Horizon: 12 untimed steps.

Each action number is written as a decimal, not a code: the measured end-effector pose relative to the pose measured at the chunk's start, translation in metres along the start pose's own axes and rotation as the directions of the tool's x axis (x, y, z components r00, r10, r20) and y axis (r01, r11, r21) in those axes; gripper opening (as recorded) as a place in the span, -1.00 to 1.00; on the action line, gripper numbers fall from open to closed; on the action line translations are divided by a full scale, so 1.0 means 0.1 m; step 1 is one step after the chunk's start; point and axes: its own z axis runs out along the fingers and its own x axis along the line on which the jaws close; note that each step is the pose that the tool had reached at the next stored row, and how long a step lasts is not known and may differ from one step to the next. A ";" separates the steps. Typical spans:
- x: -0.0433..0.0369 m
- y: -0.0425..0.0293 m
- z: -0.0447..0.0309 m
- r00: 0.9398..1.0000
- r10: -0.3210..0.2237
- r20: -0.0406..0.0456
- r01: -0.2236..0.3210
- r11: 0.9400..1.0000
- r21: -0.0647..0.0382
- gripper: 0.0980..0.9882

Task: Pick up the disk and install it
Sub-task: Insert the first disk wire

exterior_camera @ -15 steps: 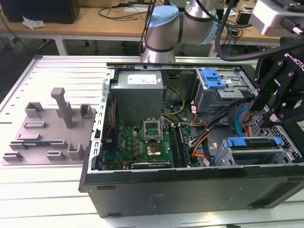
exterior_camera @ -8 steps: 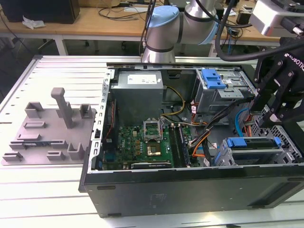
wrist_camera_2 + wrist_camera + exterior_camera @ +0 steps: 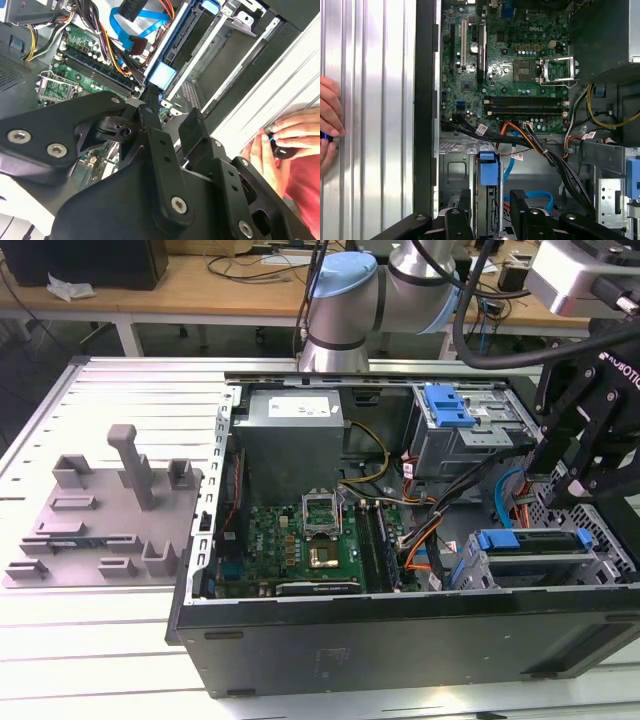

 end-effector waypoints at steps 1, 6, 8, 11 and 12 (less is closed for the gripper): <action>-0.007 0.000 0.003 1.000 0.000 0.000 0.000 1.000 0.000 -0.22; -0.243 -0.003 0.005 0.998 0.002 -0.061 -0.002 1.000 0.000 -0.22; -0.329 -0.005 0.006 0.996 0.003 -0.092 -0.003 1.000 -0.001 -0.22; -0.483 -0.014 0.007 0.982 0.005 -0.190 -0.006 1.000 -0.004 -0.22; -0.510 -0.020 0.008 0.978 0.006 -0.208 -0.007 1.000 -0.004 -0.22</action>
